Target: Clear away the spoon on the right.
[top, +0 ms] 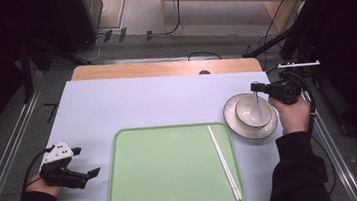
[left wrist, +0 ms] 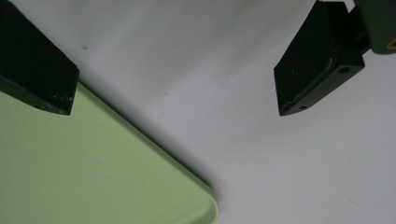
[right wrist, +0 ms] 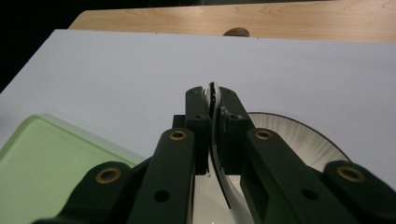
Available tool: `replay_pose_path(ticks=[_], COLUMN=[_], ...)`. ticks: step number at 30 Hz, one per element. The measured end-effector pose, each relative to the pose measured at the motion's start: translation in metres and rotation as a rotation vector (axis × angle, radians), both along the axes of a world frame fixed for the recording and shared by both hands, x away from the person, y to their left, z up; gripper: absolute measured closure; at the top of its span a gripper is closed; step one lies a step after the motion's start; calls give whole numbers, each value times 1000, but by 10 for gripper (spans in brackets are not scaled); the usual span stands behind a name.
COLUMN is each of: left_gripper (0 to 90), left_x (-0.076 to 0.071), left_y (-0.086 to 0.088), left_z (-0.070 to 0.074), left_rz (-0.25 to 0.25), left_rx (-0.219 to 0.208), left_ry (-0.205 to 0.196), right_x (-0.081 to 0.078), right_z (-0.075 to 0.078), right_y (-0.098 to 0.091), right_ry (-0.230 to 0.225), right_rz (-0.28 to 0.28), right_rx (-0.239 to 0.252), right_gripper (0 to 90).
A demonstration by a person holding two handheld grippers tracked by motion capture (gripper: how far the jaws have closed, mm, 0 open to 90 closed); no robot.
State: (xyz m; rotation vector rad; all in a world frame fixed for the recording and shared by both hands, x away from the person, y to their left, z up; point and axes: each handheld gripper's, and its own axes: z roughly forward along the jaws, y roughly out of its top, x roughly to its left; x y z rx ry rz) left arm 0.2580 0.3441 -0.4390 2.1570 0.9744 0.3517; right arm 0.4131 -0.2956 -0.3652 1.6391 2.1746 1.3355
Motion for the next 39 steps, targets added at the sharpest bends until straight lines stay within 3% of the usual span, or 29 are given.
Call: replay_pose_path(ticks=[10, 15, 25, 28, 31, 39], left_gripper=[0, 0, 0, 0, 0, 0], left_x=[1, 1, 0, 0, 0, 0], left_y=[0, 0, 0, 0, 0, 0], left_z=[1, 3, 4, 4, 5, 5], left_rz=[1, 1, 2, -1, -2, -3], left_rx=[-7, -6, -17, -18, -19, -20], left_ry=[-5, -9, -15, -17, -20, -21], right_x=[-9, -17, -33, -37, -38, -46], right_z=[18, 28, 41, 41, 38, 34], right_y=[5, 12, 31, 41, 50, 70], right_ry=[-1, -14, -29, -30, -21, -21], right_rz=[6, 38, 110, 138, 173, 231], right_rx=[1, 30, 41, 27, 54, 59], right_gripper=[855, 855, 855, 855, 855, 854])
